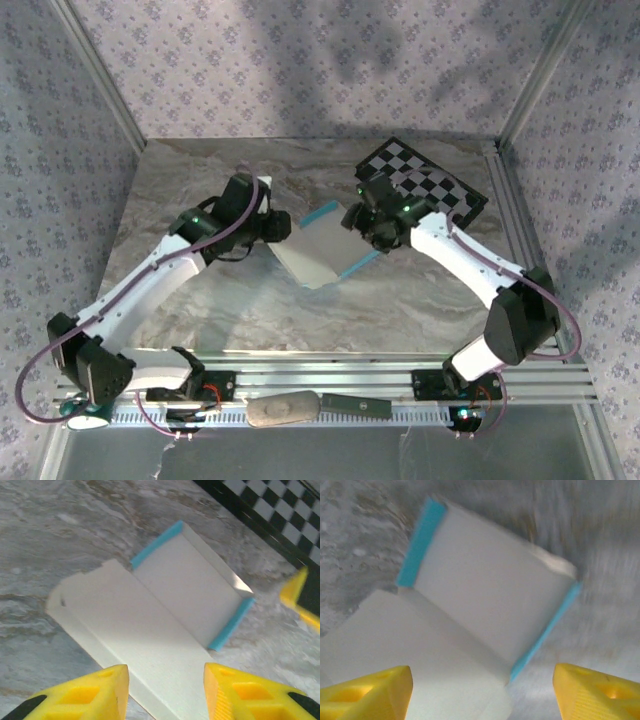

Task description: Fold the paper box

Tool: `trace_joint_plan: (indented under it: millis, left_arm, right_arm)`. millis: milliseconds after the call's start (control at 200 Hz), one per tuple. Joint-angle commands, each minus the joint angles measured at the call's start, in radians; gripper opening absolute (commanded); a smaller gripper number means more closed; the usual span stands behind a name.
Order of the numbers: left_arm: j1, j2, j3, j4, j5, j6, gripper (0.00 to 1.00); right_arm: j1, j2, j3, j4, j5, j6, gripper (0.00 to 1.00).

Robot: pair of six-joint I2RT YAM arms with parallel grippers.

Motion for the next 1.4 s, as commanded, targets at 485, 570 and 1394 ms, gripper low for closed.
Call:
trace_joint_plan:
  millis: [485, 570, 1394]
  left_arm:
    - [-0.219, -0.293, -0.232, 0.005, -0.112, -0.225, 0.45]
    - [-0.219, -0.306, -0.231, -0.012, -0.125, -0.222, 0.45]
    - [-0.077, -0.239, -0.189, 0.020, -0.101, -0.126, 0.47]
  right_arm:
    - [-0.119, 0.596, 0.391, -0.111, 0.029, -0.750, 0.55]
    - [-0.117, 0.643, 0.429, -0.133, 0.022, -0.736, 0.48]
    - [0.005, 0.230, -0.181, 0.020, -0.027, 0.667, 0.00]
